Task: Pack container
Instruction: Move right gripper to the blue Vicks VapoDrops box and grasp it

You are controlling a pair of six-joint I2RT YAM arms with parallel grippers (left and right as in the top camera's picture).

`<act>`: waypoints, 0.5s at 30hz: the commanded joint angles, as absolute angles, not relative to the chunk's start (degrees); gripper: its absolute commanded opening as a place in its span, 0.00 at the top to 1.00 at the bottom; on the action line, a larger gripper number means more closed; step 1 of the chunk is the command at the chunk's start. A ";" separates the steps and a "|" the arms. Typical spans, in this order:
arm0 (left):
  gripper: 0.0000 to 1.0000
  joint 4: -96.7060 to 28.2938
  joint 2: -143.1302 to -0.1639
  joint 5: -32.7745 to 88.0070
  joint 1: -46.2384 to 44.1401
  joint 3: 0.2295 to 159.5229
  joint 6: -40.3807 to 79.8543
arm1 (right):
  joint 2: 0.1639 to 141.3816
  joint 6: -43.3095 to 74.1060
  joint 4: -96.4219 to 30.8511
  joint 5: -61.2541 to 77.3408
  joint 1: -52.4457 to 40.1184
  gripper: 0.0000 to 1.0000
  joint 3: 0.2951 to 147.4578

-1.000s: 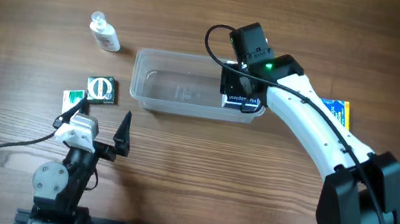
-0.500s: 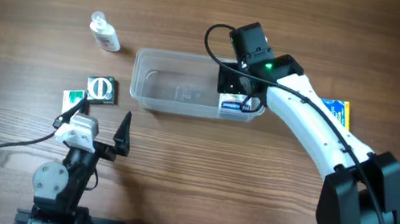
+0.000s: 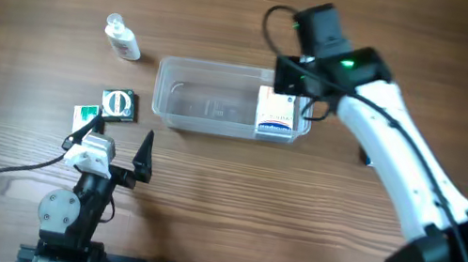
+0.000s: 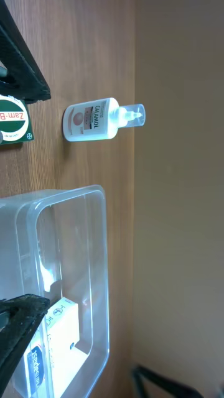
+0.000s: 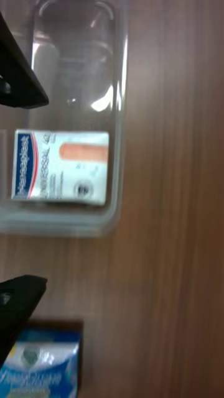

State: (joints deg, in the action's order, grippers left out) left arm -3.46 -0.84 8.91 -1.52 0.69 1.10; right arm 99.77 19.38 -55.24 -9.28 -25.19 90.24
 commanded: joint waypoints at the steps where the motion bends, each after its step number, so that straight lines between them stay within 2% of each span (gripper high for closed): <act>1: 0.00 -3.51 -0.56 9.41 -1.87 0.36 0.27 | 94.28 17.98 -59.20 -10.92 -17.50 0.12 91.70; 8: 0.00 -3.51 -0.56 9.41 -1.87 0.36 0.27 | 93.01 12.60 -65.19 -8.69 -0.34 0.12 90.50; 12: 0.00 -3.51 -0.56 9.39 -1.87 0.36 0.27 | 93.47 7.11 -65.10 -7.46 5.06 0.01 87.26; 15: 0.00 -3.51 -0.56 9.41 -1.87 0.36 0.27 | 93.56 3.33 -62.35 -7.49 6.94 0.00 82.48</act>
State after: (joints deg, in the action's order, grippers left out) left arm -3.46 -0.84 8.88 -1.52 0.69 1.10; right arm 93.30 9.28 -64.10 -8.78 5.65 86.83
